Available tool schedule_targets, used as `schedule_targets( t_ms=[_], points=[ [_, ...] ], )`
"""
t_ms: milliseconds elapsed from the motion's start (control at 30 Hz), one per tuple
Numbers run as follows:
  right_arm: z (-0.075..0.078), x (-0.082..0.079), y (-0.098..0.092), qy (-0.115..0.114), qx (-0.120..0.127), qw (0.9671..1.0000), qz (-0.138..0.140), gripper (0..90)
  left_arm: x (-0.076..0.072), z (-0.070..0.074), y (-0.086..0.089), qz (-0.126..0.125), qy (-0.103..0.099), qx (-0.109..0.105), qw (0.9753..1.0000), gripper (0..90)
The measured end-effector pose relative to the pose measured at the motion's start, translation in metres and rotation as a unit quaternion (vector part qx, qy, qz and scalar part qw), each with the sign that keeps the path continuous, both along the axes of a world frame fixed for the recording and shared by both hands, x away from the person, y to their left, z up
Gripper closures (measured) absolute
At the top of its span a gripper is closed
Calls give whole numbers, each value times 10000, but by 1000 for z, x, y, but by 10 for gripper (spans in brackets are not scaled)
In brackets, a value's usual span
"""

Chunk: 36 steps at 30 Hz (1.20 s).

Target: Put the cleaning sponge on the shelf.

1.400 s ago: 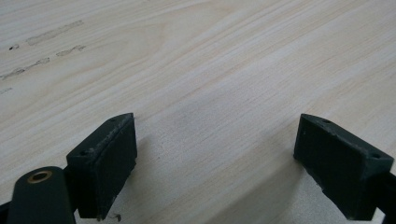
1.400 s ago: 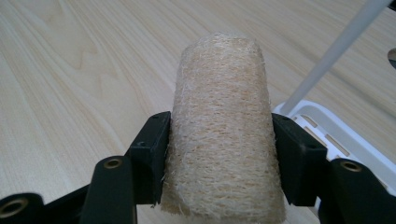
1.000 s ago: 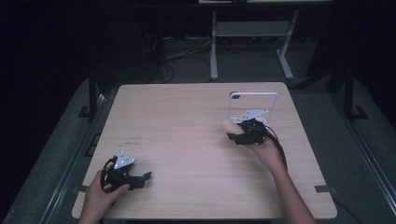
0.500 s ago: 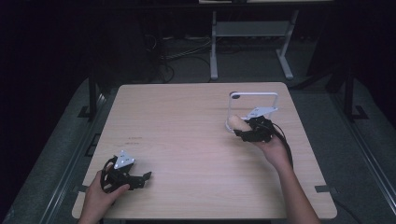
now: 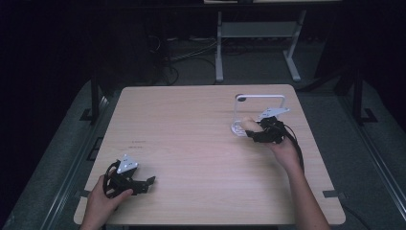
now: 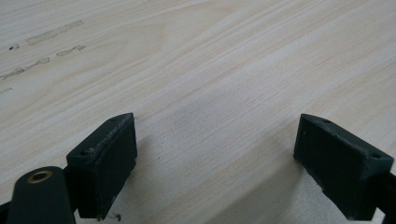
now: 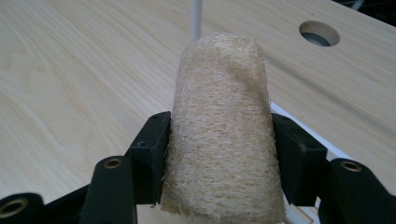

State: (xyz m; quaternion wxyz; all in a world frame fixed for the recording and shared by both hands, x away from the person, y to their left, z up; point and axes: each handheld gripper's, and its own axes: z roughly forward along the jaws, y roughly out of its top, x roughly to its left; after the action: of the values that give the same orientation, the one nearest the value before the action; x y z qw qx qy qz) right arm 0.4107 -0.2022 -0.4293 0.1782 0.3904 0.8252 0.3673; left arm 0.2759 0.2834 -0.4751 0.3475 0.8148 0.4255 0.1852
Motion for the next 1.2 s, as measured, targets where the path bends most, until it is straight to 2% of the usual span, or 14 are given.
schedule_targets(
  t_ms=[267,500,867,1200],
  points=[
    [-7,11,-3,65,26,9999,-148,422,0,0,0,-1,-1,1,10000,127],
    [-14,19,-1,119,-97,9997,-212,422,0,0,0,-3,1,0,10000,127],
    [-23,26,0,252,-242,9989,-311,421,0,0,0,-3,0,2,10000,127],
    [-26,29,1,340,-278,9985,-333,420,0,0,0,-2,1,-2,10000,127]
  ],
)
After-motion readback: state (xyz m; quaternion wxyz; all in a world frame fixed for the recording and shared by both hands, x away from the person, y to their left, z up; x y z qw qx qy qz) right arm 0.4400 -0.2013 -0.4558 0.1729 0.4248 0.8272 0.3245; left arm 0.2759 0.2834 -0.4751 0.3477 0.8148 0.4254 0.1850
